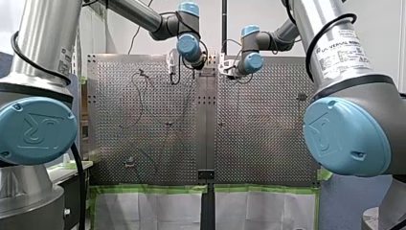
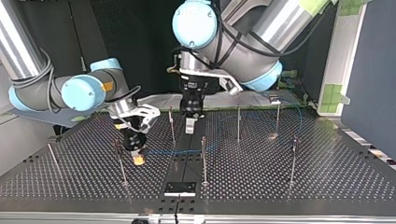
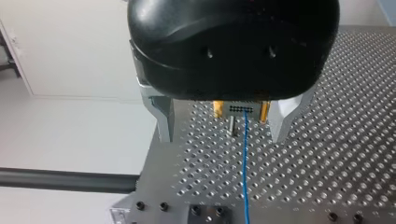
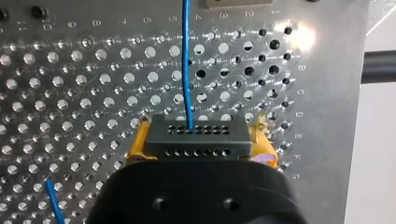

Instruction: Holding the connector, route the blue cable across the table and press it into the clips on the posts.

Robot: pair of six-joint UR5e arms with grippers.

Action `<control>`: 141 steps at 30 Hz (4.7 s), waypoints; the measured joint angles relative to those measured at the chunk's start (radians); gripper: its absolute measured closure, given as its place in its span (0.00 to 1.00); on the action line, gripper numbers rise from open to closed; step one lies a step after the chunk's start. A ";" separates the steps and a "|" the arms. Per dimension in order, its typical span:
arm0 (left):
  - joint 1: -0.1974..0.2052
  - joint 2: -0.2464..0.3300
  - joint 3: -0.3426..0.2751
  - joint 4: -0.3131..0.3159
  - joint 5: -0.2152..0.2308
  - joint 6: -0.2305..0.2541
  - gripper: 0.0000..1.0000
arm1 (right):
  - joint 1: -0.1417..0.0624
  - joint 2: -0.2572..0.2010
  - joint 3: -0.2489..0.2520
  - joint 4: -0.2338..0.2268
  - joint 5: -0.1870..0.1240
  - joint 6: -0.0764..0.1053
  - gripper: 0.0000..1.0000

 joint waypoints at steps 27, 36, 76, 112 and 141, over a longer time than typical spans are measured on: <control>0.036 -0.181 0.231 -0.064 -0.038 0.022 0.00 | -0.007 0.001 0.000 0.000 0.000 -0.010 1.00; 0.040 -0.258 0.312 -0.075 -0.050 0.022 0.00 | -0.010 0.001 0.000 0.001 0.000 -0.011 1.00; 0.037 -0.409 0.493 -0.061 -0.120 0.029 1.00 | -0.030 0.001 -0.001 -0.001 0.000 -0.013 1.00; 0.003 -0.290 0.345 -0.024 -0.229 -0.076 1.00 | -0.001 -0.002 0.056 0.003 0.001 -0.013 1.00; -0.023 -0.286 0.094 0.204 -0.231 -0.115 1.00 | -0.008 -0.017 0.223 -0.005 0.013 -0.013 1.00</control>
